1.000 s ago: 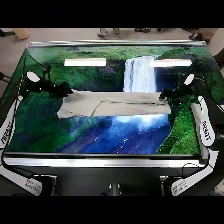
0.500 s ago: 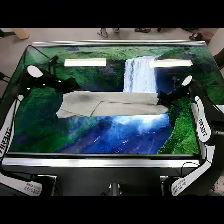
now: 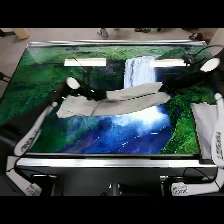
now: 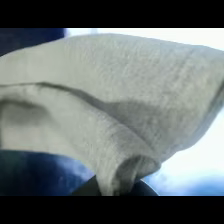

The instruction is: Fold the shirts.

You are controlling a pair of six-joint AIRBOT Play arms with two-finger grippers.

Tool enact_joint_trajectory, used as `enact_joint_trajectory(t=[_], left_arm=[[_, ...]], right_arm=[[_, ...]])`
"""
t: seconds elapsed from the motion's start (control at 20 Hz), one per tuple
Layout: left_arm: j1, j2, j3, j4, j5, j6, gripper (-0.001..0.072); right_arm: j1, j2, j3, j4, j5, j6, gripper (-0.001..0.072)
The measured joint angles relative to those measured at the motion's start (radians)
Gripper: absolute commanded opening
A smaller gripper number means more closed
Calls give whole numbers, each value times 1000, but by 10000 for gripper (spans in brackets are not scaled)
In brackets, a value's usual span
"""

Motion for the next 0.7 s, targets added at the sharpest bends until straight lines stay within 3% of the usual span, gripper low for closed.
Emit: enact_joint_trajectory(t=[0.2,0.45,0.6,0.7], left_arm=[[-133,-121,0,-271,95,32,26],[-263,-207,0,-637,240,154,23],[-249,-161,-1,-673,276,250,23],[-197,-78,-2,-572,285,267,23]], right_arm=[[0,174,1,15,99,24,27],[0,309,1,20,199,63,27],[10,312,1,51,148,80,28],[55,275,1,99,81,83,28]])
